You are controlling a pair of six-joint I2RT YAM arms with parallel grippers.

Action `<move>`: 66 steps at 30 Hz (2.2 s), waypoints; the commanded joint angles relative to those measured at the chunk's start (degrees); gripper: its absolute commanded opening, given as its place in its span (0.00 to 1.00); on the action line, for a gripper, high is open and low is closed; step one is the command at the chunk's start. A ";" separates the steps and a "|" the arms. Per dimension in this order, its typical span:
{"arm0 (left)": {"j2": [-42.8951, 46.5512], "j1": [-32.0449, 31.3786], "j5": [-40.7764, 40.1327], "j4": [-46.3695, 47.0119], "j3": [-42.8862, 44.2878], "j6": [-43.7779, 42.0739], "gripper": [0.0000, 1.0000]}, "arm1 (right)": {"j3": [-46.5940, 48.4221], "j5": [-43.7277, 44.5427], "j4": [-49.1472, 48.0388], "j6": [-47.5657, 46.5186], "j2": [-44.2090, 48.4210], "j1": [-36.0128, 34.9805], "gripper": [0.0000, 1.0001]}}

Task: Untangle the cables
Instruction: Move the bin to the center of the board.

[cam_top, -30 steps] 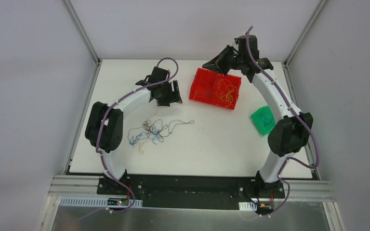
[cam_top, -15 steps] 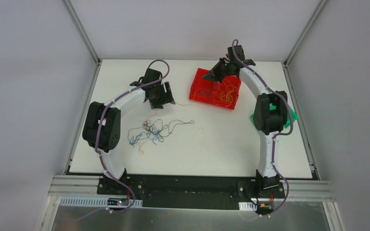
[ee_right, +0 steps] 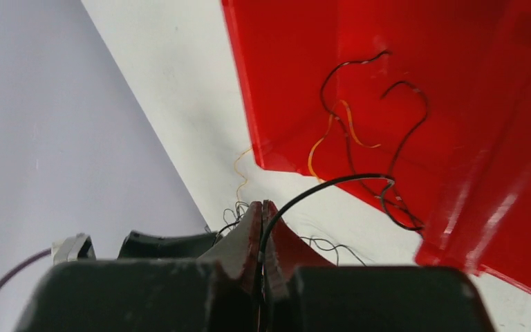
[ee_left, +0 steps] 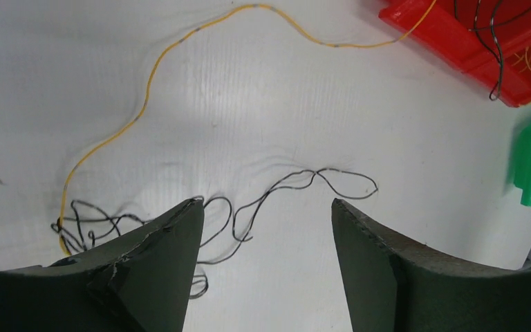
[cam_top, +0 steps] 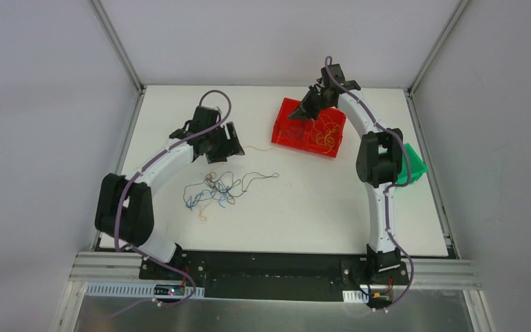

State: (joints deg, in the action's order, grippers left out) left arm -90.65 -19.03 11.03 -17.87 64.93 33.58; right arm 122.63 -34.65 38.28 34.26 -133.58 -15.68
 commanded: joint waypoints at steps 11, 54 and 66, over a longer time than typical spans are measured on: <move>19.87 0.47 -1.22 -4.42 -8.75 -0.59 0.70 | 6.25 19.82 12.11 -9.23 -4.89 1.63 0.00; 24.69 0.48 -0.71 -6.28 -11.07 -1.83 0.71 | -11.24 39.74 16.80 -16.07 14.71 -7.30 0.00; 24.84 0.48 -1.24 -7.59 -10.14 -2.38 0.71 | -7.22 28.04 12.45 -19.08 10.34 -0.67 0.00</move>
State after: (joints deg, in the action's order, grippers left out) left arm -67.46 -19.00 10.83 -23.53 54.37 32.36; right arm 114.41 0.78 52.38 17.63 -124.03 -19.53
